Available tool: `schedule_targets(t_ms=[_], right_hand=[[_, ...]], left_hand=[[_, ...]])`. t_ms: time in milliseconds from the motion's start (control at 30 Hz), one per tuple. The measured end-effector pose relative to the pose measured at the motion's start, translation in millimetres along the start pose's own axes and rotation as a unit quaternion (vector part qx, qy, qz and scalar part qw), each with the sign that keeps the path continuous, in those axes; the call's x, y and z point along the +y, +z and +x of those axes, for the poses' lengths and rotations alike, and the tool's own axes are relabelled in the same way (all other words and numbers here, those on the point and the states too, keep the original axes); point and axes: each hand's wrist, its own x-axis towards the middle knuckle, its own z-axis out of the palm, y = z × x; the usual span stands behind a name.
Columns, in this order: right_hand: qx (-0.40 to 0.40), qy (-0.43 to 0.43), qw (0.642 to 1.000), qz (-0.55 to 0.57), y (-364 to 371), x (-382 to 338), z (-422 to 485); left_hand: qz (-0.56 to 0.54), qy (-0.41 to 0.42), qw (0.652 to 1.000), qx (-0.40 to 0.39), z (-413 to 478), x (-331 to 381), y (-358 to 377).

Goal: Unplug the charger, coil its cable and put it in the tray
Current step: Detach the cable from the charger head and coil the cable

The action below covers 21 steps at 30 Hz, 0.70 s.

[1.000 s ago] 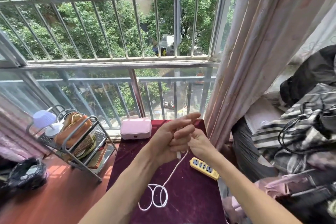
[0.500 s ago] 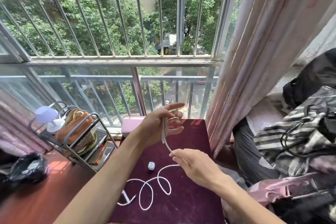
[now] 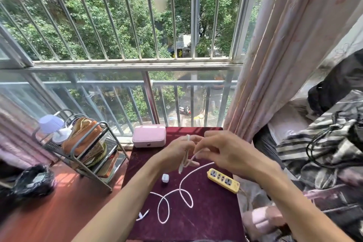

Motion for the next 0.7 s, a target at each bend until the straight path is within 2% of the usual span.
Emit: schedule_targets(t_ms=[67,200,300,467,533,633,700], right_hand=[[0.012,0.012,0.999,0.034,-30.2,6.0,7.4],[0.079,-0.001,0.993,0.086,-60.1,20.1,22.2],[0.123,-0.001,0.98,0.158,-44.1,28.5,33.4],[0.195,0.019,0.946,0.259,-8.9,45.2,37.8],[0.211,0.034,0.941,0.262,1.1,50.2,37.9],[0.189,0.052,0.948,0.251,7.1,60.4,34.6],[0.133,0.076,0.965,0.212,6.6,73.0,31.4]], left_hand=[[0.005,-0.007,0.999,-0.031,-1.0,-3.2,7.5],[-0.104,-0.01,0.989,-0.106,-1.3,-3.5,20.3],[-0.18,-0.001,0.97,-0.161,-4.4,-0.5,30.1],[-0.337,-0.018,0.927,-0.165,-10.4,8.9,39.4],[-0.35,0.006,0.92,-0.176,-11.4,10.4,38.7],[-0.315,0.043,0.935,-0.158,-11.7,12.1,34.7],[-0.311,0.051,0.938,-0.146,-12.3,12.4,28.4]])
